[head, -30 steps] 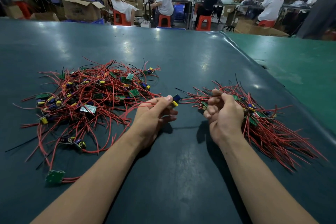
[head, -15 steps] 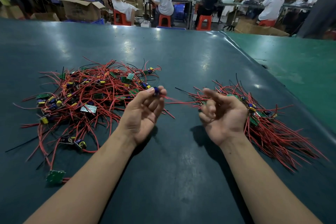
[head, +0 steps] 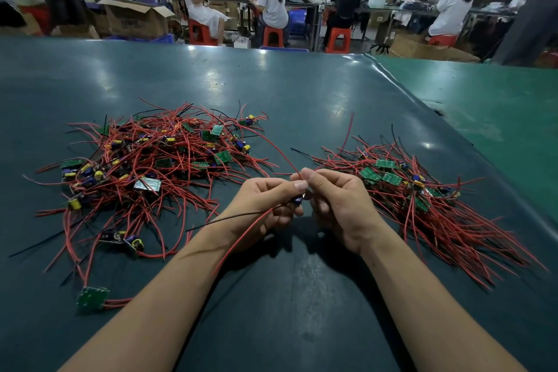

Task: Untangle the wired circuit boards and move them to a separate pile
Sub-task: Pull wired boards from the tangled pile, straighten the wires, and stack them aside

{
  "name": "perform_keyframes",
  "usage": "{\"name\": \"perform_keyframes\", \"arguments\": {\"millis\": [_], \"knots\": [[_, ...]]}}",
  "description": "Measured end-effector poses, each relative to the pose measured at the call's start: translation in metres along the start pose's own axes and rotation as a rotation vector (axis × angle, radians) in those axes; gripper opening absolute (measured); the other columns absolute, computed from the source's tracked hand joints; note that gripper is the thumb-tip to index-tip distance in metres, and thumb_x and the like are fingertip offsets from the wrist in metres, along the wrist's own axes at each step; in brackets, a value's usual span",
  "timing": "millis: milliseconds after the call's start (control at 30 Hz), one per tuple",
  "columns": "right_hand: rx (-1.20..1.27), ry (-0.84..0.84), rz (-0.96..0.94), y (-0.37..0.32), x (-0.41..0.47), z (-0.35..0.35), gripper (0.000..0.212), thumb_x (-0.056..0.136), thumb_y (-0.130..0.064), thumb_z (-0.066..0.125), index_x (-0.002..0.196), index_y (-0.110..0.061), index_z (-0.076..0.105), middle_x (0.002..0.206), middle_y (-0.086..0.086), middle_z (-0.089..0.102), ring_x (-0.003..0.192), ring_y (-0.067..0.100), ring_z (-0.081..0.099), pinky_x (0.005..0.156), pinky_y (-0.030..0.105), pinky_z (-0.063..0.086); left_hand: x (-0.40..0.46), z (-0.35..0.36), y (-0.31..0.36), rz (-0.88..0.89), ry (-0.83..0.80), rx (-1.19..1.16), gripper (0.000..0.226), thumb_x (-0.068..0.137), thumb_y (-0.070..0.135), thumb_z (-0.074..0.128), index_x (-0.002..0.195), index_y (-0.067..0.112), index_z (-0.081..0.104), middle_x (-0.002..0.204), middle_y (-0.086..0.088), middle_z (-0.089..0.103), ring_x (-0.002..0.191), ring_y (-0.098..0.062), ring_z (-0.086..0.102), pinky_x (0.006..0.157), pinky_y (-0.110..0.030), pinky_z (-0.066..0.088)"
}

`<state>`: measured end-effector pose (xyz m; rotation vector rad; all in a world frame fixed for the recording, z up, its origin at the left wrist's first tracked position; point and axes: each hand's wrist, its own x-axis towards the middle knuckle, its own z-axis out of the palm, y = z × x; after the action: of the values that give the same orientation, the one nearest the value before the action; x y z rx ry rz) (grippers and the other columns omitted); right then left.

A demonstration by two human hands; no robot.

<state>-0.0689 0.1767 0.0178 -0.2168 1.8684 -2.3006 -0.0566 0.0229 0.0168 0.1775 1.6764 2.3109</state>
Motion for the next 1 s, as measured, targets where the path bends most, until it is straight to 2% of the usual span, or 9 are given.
{"name": "perform_keyframes", "arguments": {"millis": [67, 233, 367, 433, 533, 633, 700, 833, 1000], "knots": [[0.005, 0.011, 0.01, 0.0005, 0.0017, -0.0005, 0.028, 0.071, -0.039, 0.074, 0.081, -0.014, 0.078, 0.043, -0.004, 0.042, 0.035, 0.006, 0.031, 0.039, 0.014, 0.023, -0.0009, 0.0022, 0.0015, -0.006, -0.008, 0.0, 0.021, 0.073, 0.026, 0.073, 0.08, 0.006, 0.072, 0.059, -0.006, 0.059, 0.047, -0.007, 0.051, 0.041, -0.013, 0.035], [-0.007, -0.037, 0.031, -0.0006, 0.0013, -0.0032, 0.032, 0.073, -0.04, 0.074, 0.09, -0.013, 0.078, 0.047, 0.001, 0.041, 0.038, 0.01, 0.028, 0.04, 0.016, 0.024, -0.0007, 0.0032, 0.0014, 0.012, 0.031, 0.045, 0.023, 0.087, 0.018, 0.062, 0.092, -0.004, 0.066, 0.047, 0.003, 0.051, 0.037, -0.003, 0.039, 0.038, -0.011, 0.027], [0.07, -0.071, 0.076, -0.0058, -0.0015, -0.0059, 0.021, 0.068, -0.033, 0.076, 0.079, -0.015, 0.076, 0.052, 0.001, 0.044, 0.038, 0.005, 0.03, 0.039, 0.014, 0.023, -0.003, 0.0045, 0.0008, 0.016, 0.018, 0.03, 0.029, 0.077, 0.023, 0.067, 0.088, -0.003, 0.069, 0.049, -0.002, 0.045, 0.036, -0.005, 0.035, 0.04, -0.014, 0.02], [0.166, -0.083, 0.09, -0.0074, -0.0022, -0.0059, 0.013, 0.074, -0.03, 0.072, 0.077, -0.017, 0.069, 0.049, -0.003, 0.044, 0.039, 0.006, 0.034, 0.037, 0.015, 0.024, -0.0024, 0.0042, 0.0026, 0.003, 0.021, 0.002, 0.03, 0.075, 0.026, 0.068, 0.085, -0.002, 0.07, 0.051, -0.002, 0.042, 0.037, -0.005, 0.036, 0.039, -0.014, 0.022], [0.271, 0.004, 0.066, -0.0081, 0.0001, -0.0045, 0.02, 0.075, -0.028, 0.071, 0.078, -0.018, 0.054, 0.055, -0.002, 0.047, 0.043, 0.007, 0.044, 0.033, 0.017, 0.027, -0.001, 0.0039, 0.0035, 0.007, 0.021, -0.024, 0.031, 0.073, 0.027, 0.07, 0.083, -0.002, 0.072, 0.055, -0.004, 0.04, 0.039, -0.004, 0.039, 0.038, -0.013, 0.027], [0.334, 0.049, 0.063, -0.0067, 0.0026, -0.004, 0.022, 0.073, -0.021, 0.07, 0.091, -0.014, 0.059, 0.064, 0.0, 0.053, 0.043, 0.006, 0.043, 0.035, 0.015, 0.029, 0.0007, 0.0039, 0.0017, 0.051, 0.066, -0.032, 0.026, 0.076, 0.028, 0.069, 0.079, 0.003, 0.075, 0.055, -0.004, 0.045, 0.043, -0.006, 0.039, 0.041, -0.013, 0.029], [0.266, 0.042, 0.081, -0.005, 0.0027, -0.0023, 0.033, 0.07, -0.027, 0.072, 0.097, -0.011, 0.062, 0.066, -0.001, 0.057, 0.043, 0.005, 0.043, 0.035, 0.015, 0.03, 0.0021, 0.0037, -0.0009, 0.087, 0.099, -0.018, 0.022, 0.081, 0.025, 0.068, 0.077, 0.005, 0.075, 0.052, -0.002, 0.049, 0.044, -0.007, 0.039, 0.041, -0.013, 0.03], [0.118, 0.077, 0.041, 0.0004, 0.0037, -0.0003, 0.012, 0.082, -0.02, 0.07, 0.079, -0.009, 0.073, 0.058, -0.001, 0.061, 0.042, 0.005, 0.043, 0.034, 0.016, 0.031, 0.0027, 0.004, -0.006, 0.103, 0.123, 0.102, 0.015, 0.085, 0.016, 0.069, 0.076, 0.006, 0.075, 0.053, -0.002, 0.058, 0.047, -0.012, 0.048, 0.041, -0.015, 0.034], [0.093, 0.052, 0.053, 0.0011, 0.0037, -0.0034, 0.021, 0.072, -0.03, 0.073, 0.078, -0.011, 0.077, 0.06, 0.003, 0.057, 0.041, 0.006, 0.041, 0.034, 0.016, 0.029, 0.0017, 0.0044, -0.0045, 0.106, 0.105, 0.134, 0.016, 0.08, 0.022, 0.072, 0.077, 0.006, 0.076, 0.061, -0.008, 0.062, 0.048, -0.008, 0.055, 0.048, -0.019, 0.039]]}}
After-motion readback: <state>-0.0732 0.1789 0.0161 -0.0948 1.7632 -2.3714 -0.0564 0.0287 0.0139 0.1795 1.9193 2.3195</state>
